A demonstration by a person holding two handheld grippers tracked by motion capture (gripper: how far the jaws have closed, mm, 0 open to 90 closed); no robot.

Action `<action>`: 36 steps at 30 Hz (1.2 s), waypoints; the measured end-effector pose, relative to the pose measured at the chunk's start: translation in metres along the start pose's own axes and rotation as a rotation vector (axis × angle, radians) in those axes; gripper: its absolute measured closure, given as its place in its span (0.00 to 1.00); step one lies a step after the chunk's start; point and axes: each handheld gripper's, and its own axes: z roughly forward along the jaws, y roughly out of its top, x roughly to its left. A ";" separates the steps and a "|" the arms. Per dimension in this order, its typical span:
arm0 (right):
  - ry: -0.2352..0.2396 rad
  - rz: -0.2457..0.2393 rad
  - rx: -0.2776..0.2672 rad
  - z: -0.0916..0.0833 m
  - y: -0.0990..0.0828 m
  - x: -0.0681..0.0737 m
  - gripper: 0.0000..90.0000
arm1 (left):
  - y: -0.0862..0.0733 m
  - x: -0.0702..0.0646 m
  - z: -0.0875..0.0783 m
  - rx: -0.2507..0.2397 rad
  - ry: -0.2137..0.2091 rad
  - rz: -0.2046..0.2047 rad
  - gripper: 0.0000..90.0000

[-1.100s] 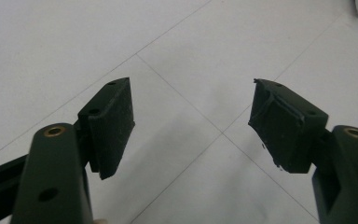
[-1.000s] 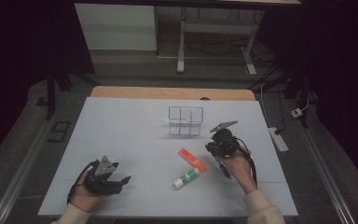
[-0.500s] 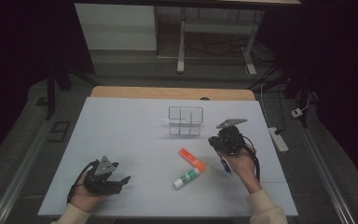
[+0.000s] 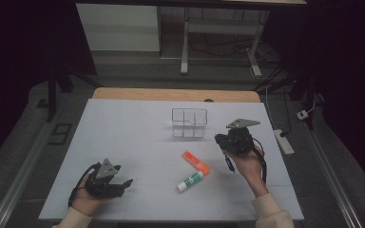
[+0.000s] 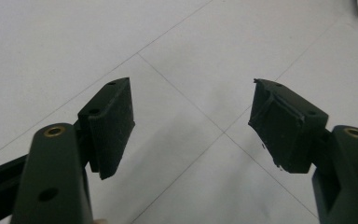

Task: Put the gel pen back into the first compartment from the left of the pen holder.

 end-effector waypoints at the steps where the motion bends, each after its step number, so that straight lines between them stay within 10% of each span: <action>1: 0.004 0.001 -0.008 0.000 0.000 0.000 0.89 | 0.000 0.000 0.000 0.000 0.000 0.000 0.33; 36: 0.130 0.054 -0.311 -0.023 0.013 0.005 0.89 | 0.000 0.000 0.000 0.007 0.007 -0.005 0.33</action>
